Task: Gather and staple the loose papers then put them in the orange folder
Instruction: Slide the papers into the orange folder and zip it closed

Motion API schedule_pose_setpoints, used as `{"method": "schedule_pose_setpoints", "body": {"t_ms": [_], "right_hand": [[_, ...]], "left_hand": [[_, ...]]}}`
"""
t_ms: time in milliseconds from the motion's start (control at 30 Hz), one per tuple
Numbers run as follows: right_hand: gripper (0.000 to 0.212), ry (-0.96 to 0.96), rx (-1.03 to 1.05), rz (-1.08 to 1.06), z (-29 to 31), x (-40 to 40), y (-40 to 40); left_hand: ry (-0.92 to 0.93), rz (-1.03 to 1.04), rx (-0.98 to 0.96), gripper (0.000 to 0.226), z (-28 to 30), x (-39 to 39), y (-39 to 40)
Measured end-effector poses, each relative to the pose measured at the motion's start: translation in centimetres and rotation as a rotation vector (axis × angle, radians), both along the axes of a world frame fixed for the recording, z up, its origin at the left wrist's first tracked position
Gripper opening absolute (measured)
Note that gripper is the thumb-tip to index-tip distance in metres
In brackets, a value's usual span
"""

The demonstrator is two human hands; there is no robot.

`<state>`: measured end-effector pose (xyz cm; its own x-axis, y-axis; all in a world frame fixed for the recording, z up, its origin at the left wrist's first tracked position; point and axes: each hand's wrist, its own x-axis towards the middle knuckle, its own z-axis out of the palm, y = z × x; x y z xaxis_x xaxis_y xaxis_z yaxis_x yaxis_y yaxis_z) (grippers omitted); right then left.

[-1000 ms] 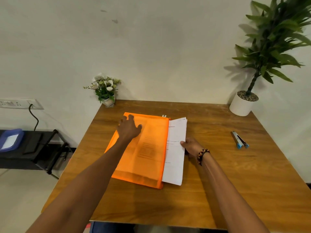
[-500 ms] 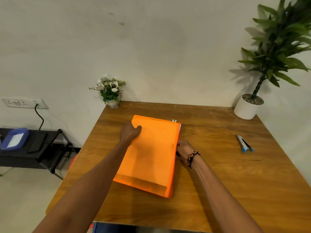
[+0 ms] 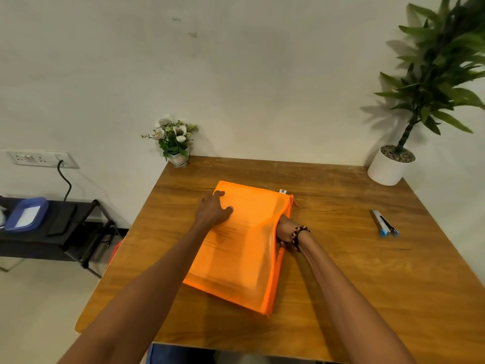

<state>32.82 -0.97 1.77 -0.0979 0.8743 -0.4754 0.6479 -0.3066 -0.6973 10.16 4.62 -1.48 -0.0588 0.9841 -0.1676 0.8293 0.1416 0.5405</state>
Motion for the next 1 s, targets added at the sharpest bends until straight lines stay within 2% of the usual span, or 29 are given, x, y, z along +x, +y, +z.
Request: {"method": "schedule_pose_setpoints", "body": {"t_ms": [67,167,267,467,567,633,700,767,867,933,1000], "right_hand": [[0.034,-0.014,0.005,-0.003,-0.2,-0.1,0.5],[0.026,0.054,0.01,-0.12,-1.6,0.0,0.9],[0.032,0.119,0.052,-0.219,-2.5,0.6,0.6],[0.033,-0.003,0.26,-0.397,-3.5,2.8,1.6],[0.034,0.069,0.355,-0.483,-3.6,3.3,1.6],[0.031,0.084,0.394,-0.486,-3.7,3.5,1.7],[0.032,-0.071,0.416,-0.366,-4.0,3.7,2.0],[0.049,-0.284,0.418,-0.221,-4.1,3.5,2.0],[0.067,-0.405,0.414,-0.177,-3.8,3.4,2.6],[0.065,-0.422,0.386,-0.179,-3.4,3.5,3.4],[0.05,-0.449,0.387,-0.172,-3.0,3.7,4.3]], "left_hand": [[0.101,-0.046,-0.011,0.074,-0.6,0.3,-0.3],[0.233,-0.07,0.016,0.08,-1.4,0.8,-0.9],[0.306,-0.067,0.056,0.082,-1.6,1.1,-1.3],[0.512,-0.071,0.182,0.092,-2.3,2.2,-1.8],[0.443,-0.286,0.302,0.083,-2.8,3.3,-1.4],[0.408,-0.467,0.314,0.074,-2.8,4.4,-1.3],[0.414,-0.55,0.263,0.07,-3.0,5.4,-1.5],[0.442,-0.554,0.229,0.069,-2.9,6.3,-1.5],[0.569,-0.555,0.241,0.069,-1.8,7.2,-1.0],[0.619,-0.541,0.273,0.066,-1.2,7.9,-0.5],[0.626,-0.511,0.298,0.065,-1.0,8.8,0.1]]}}
